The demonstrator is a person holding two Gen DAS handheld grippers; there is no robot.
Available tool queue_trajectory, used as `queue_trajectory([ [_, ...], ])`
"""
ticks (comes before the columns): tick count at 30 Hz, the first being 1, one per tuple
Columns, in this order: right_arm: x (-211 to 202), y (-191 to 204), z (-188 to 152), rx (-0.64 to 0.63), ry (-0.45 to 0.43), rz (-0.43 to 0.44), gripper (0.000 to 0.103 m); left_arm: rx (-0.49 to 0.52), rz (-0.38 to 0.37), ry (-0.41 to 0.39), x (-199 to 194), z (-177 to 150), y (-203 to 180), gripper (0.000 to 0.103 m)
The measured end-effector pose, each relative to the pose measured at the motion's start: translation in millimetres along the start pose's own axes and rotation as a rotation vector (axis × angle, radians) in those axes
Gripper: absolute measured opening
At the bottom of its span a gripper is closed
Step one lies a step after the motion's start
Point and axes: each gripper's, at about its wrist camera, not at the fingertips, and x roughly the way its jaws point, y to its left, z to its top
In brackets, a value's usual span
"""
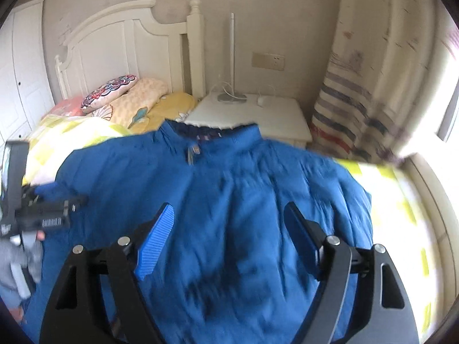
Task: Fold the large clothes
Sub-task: 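Smooth the jacket body near the collar with the right tool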
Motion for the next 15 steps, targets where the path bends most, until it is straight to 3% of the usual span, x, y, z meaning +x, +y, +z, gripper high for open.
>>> queue_trajectory([
  [3, 39.9, 2.8, 12.8, -0.007, 0.072, -0.024, 0.078, -0.003, -0.004, 0.0, 0.4, 0.0, 0.8, 0.099],
  [5, 79.6, 2.0, 5.6, -0.017, 0.169, -0.03, 0.082, -0.006, -0.006, -0.002, 0.2, -0.2, 0.8, 0.099],
  [9, 75.7, 1.5, 11.5, 0.007, 0.175, -0.032, 0.082, -0.011, -0.011, -0.002, -0.1, -0.2, 2.1, 0.099],
  [13, 55.8, -4.7, 31.0, 0.06, 0.052, -0.061, 0.084, -0.008, -0.009, 0.0, 0.6, -0.1, 3.4, 0.099],
  [15, 67.3, -10.4, 32.6, 0.07, 0.071, -0.076, 0.086, -0.01, -0.011, 0.0, 0.6, -0.2, 3.6, 0.099],
])
